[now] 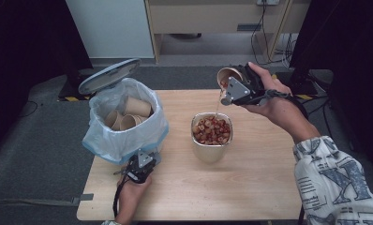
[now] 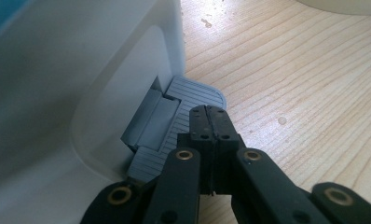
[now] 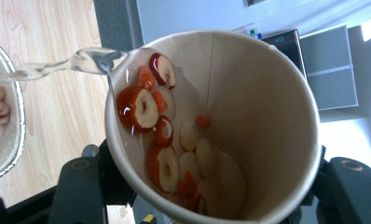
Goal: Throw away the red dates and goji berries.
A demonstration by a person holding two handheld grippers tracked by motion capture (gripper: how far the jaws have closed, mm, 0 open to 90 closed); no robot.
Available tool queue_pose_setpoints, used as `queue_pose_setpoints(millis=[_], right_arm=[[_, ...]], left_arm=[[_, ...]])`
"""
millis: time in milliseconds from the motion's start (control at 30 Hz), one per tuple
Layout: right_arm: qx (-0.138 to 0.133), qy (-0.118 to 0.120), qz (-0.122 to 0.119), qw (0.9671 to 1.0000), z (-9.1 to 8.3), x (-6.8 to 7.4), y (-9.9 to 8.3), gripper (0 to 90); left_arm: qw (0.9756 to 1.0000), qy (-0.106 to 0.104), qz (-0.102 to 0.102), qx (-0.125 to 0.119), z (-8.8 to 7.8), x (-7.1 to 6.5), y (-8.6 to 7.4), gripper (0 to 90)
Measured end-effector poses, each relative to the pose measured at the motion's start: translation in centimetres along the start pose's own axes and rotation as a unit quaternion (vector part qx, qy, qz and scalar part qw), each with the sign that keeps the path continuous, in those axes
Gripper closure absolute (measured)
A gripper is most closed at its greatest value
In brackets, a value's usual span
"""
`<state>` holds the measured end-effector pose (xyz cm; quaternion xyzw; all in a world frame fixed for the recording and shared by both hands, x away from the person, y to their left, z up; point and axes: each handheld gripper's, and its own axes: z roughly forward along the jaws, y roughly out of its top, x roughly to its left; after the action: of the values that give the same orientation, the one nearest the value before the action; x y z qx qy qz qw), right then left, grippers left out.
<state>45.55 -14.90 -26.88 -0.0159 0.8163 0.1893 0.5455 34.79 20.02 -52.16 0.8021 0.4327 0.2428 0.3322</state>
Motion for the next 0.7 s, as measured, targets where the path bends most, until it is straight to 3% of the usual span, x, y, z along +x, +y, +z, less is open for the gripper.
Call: queue_pose_setpoints(millis=[467,700], right_arm=[[0.009,-0.013,-0.031,0.9994,-0.19,0.09,0.25,35.4],[0.006,-0.01,-0.025,0.9996,-0.19,-0.02,0.24,35.4]], left_arm=[[1.0,0.0,0.0,0.0,0.0,0.01,0.0,89.0],[1.0,-0.001,-0.001,0.0,0.0,0.01,0.0,89.0]])
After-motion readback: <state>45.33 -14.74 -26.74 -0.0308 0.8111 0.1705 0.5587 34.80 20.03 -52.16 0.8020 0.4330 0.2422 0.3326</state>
